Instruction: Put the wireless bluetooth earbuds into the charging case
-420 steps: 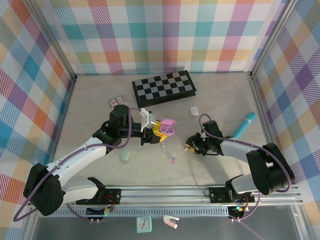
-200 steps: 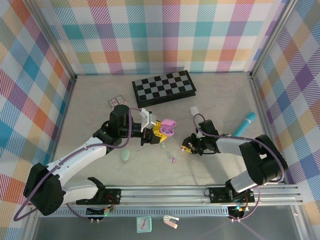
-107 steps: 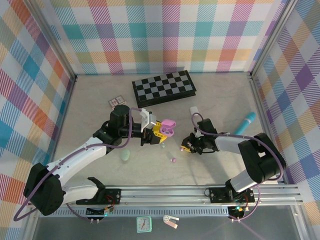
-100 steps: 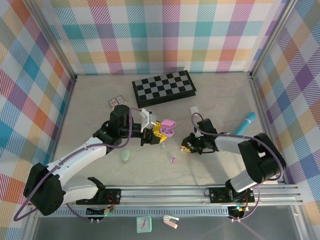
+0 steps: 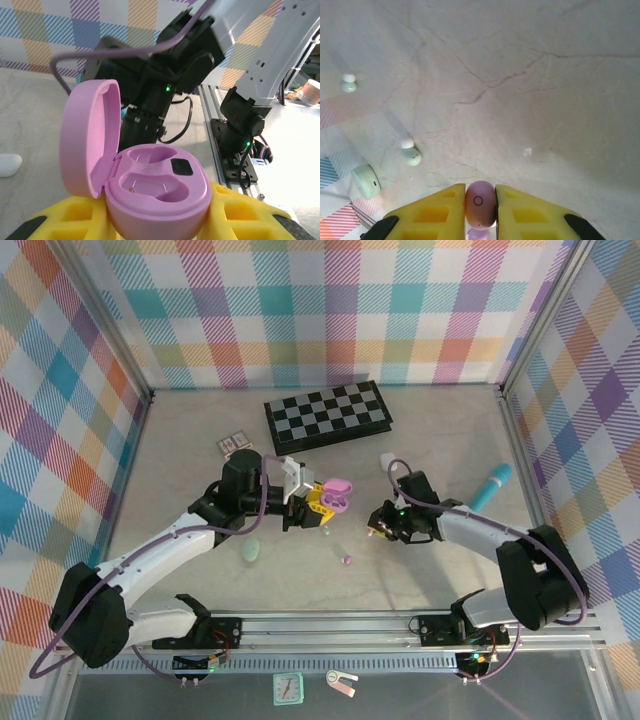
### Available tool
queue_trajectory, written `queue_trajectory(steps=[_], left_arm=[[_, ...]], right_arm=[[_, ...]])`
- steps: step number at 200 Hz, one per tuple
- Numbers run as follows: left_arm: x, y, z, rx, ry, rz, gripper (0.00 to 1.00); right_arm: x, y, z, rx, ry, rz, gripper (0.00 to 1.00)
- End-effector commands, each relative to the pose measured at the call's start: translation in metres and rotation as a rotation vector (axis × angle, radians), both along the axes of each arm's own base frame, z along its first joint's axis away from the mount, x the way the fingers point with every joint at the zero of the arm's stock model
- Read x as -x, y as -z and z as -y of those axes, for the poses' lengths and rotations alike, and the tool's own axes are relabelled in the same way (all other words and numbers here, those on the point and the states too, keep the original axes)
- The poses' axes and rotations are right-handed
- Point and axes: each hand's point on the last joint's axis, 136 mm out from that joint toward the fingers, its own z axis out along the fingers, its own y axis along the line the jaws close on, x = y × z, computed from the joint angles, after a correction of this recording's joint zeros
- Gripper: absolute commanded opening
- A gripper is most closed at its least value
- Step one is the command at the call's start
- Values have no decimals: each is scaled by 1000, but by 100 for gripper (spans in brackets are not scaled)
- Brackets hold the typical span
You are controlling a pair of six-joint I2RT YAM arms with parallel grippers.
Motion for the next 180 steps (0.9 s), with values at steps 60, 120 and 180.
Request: queue_trajectory(steps=[60,120,180], left_arm=[[-34,22,6,2,-52,6,22],[-51,43,9,-20,-82,-40,21],[-54,43,8,-16,-78,-57,21]], right_arm=[[-8,-76,-1,42,-103,200,22],[-8,-130,-16,-54,-184,370,23],[-1,-177,-28,-150,-273,576,22]])
